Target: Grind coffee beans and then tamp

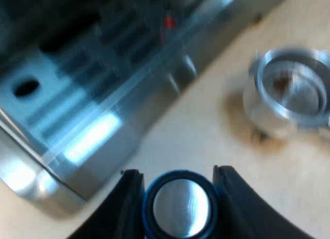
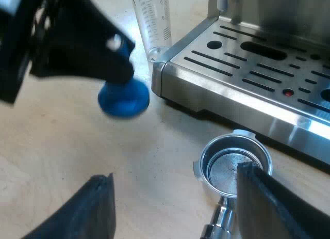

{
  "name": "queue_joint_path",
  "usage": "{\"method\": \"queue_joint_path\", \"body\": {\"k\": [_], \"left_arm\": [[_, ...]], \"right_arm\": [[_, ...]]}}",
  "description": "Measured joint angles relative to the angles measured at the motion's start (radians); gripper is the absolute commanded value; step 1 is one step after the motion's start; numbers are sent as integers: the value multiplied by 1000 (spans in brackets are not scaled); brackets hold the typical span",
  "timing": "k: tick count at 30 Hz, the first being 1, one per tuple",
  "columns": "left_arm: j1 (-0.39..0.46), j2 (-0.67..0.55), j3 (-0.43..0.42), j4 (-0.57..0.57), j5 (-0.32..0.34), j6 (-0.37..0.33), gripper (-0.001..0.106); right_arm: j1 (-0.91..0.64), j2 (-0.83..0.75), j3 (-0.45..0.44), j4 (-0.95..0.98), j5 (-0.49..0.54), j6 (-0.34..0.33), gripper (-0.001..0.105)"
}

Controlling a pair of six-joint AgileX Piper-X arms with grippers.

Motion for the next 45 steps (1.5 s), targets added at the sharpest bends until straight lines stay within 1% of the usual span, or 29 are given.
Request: {"method": "queue_joint_path", "body": {"k": [2, 3, 5, 8, 10, 12, 13, 14, 15, 17, 22, 26, 28, 32, 33, 36, 38, 39, 41, 42, 43, 45], "left_arm": [[0, 10, 51, -33, 0, 0, 13], [0, 10, 58, -47, 0, -4, 13], [0, 10, 104, -99, -2, -20, 13], [0, 10, 145, -170, -2, -48, 13], [0, 8, 170, -207, -2, -54, 14], [0, 8, 191, -239, -2, -54, 17], [0, 8, 205, -253, -2, -54, 20], [0, 8, 217, -266, -2, -56, 25], [0, 8, 222, -274, -2, -55, 28], [0, 8, 239, -286, -2, -58, 38], [0, 6, 262, -290, -3, -60, 50], [0, 6, 262, -292, -3, -60, 58], [0, 6, 262, -292, -3, -73, 60], [0, -26, 244, -262, -3, -144, 59], [0, -37, 237, -252, -3, -149, 59], [0, -97, 195, -199, -3, -151, 59], [0, -150, 154, -141, -3, -154, 59], [0, -159, 141, -122, -3, -154, 59], [0, -205, 87, -53, -3, -157, 59], [0, -216, 78, -35, -3, -157, 59], [0, -233, 49, 5, -3, -156, 59], [0, -257, 9, 44, -3, -156, 59]], "right_arm": [[0, 0, 0, 0, 0, 0, 54], [0, 0, 0, 0, 0, 0, 54], [0, 0, 0, 0, 0, 0, 54], [0, 0, 0, 0, 0, 0, 54], [0, 0, 0, 0, 0, 0, 54], [0, 0, 0, 0, 0, 0, 54], [0, 0, 0, 0, 0, 0, 54], [0, 0, 0, 0, 0, 0, 54], [0, 0, 0, 0, 0, 0, 54], [0, 0, 0, 0, 0, 0, 54], [0, 0, 0, 0, 0, 0, 54], [0, 0, 0, 0, 0, 0, 54], [0, 0, 0, 0, 0, 0, 54], [0, 0, 0, 0, 5, 0, 54], [0, 0, 0, 0, 5, 0, 54], [0, 0, 0, 0, 5, 0, 54], [0, 0, 0, 0, -15, 0, 54], [0, 0, 0, 0, -27, 0, 54], [0, 0, 0, 0, -93, 0, 54], [0, 0, 0, 0, -113, 0, 54], [0, 0, -3, 12, -144, 0, 54], [0, 0, -21, 46, -163, 4, 54]]}}
